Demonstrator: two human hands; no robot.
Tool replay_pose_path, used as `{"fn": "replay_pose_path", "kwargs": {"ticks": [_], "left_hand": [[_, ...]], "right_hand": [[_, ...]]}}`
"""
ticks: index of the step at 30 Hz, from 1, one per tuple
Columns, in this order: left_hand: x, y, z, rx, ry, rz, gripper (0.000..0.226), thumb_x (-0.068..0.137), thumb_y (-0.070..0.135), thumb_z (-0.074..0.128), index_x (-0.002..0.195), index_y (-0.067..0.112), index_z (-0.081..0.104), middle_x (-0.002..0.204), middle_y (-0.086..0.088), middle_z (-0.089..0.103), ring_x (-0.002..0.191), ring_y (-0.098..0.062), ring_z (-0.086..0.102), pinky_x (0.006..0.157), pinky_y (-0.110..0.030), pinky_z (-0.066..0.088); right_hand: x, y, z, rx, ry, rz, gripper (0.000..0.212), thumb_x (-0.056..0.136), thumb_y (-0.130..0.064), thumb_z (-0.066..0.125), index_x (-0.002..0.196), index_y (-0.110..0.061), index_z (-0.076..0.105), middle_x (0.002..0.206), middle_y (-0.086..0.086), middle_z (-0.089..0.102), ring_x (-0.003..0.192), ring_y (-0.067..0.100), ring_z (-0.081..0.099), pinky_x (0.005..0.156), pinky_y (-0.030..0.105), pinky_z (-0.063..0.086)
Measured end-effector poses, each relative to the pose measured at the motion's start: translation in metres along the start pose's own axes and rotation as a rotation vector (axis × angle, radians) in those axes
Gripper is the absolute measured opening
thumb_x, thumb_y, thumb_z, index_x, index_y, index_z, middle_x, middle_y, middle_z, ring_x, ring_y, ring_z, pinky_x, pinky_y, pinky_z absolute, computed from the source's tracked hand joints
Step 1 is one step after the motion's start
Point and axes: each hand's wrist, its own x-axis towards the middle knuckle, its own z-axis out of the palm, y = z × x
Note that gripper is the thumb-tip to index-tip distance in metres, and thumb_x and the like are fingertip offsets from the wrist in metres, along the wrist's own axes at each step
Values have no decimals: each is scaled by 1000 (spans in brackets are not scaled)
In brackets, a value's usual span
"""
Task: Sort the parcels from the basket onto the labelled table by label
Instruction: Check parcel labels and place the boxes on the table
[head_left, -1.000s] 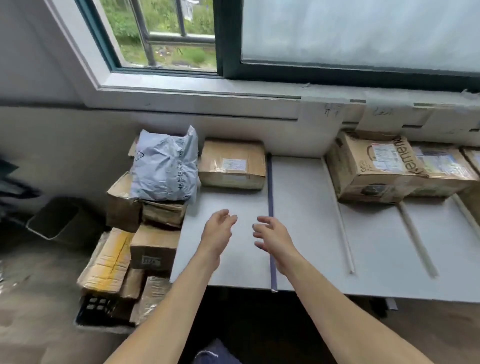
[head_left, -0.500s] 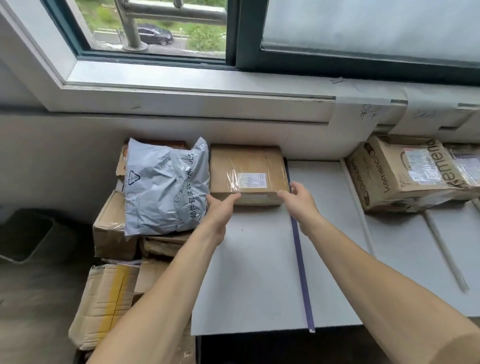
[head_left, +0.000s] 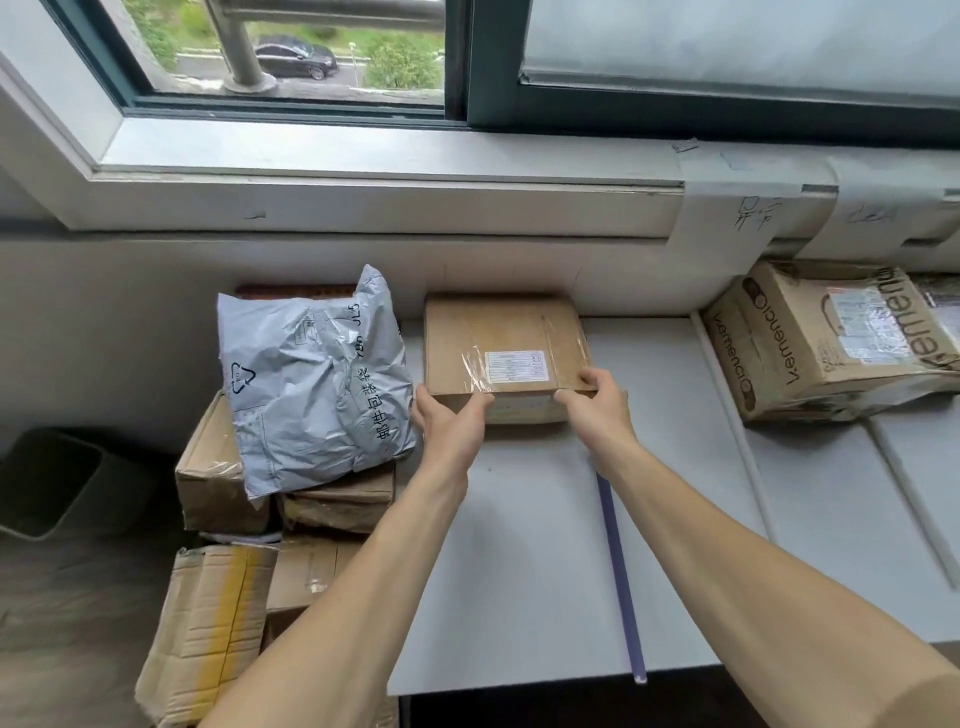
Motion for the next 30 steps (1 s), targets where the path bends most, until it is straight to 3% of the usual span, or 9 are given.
{"fn": "replay_pose_path", "kwargs": {"ticks": [4,10,15,18,20,22,25,28,30], "left_hand": [[-14,12,5,5,49,62,95,92,29,69,163,18,7,168,-1,9,151,-20,22,118,-36,23],[-47,31,7,-12,136,174,91,88,28,74,159,18,17,154,-4,24,142,-22,32,122,-44,29],[-105,32,24,9,199,276,87,89,21,74,156,15,19,149,-4,25,138,-18,32,115,-31,29],[-145,31,38,-28,217,325,81,90,20,74,150,14,21,148,-7,28,137,-21,36,119,-37,32],[-171,35,49,-75,246,373,68,91,17,73,139,13,25,144,-10,36,127,-21,46,108,-34,41],[-196,41,62,-150,274,417,54,93,16,71,125,15,27,136,-10,43,110,-17,51,87,-23,43],[-222,46,75,-267,301,443,46,91,32,73,110,18,33,118,-8,44,94,-19,47,76,-25,40],[-237,46,76,-336,296,401,65,63,69,76,93,22,43,96,-7,49,85,-24,45,75,-39,39],[-247,47,73,-383,289,359,77,51,67,82,103,19,50,101,-6,60,83,-24,56,71,-38,45]], "right_hand": [[-6,5,-10,65,29,-19,49,90,-18,70,138,-21,55,142,5,49,124,21,53,96,29,47],[-23,1,-31,198,-9,-102,35,86,-16,72,117,-26,58,134,4,53,119,19,56,96,29,47],[-48,2,-74,375,-65,-160,32,71,-27,68,103,-27,65,128,9,61,112,21,65,101,44,56],[-65,2,-116,448,-55,-213,34,70,-28,67,103,-27,66,124,9,63,110,22,66,101,47,56],[-76,0,-145,472,-40,-267,30,77,-24,67,106,-28,65,124,9,63,110,19,65,101,43,55],[-87,1,-171,476,-21,-335,23,88,-13,66,105,-28,64,124,9,62,106,16,64,98,38,56],[-99,8,-201,483,46,-400,21,94,-8,64,99,-28,61,119,6,61,99,10,62,92,33,55],[-109,17,-223,520,81,-436,19,92,-7,65,97,-25,60,112,6,61,100,17,63,87,31,53],[-114,19,-233,533,100,-459,18,90,-7,65,97,-23,62,108,6,65,101,20,64,89,37,55]]}}
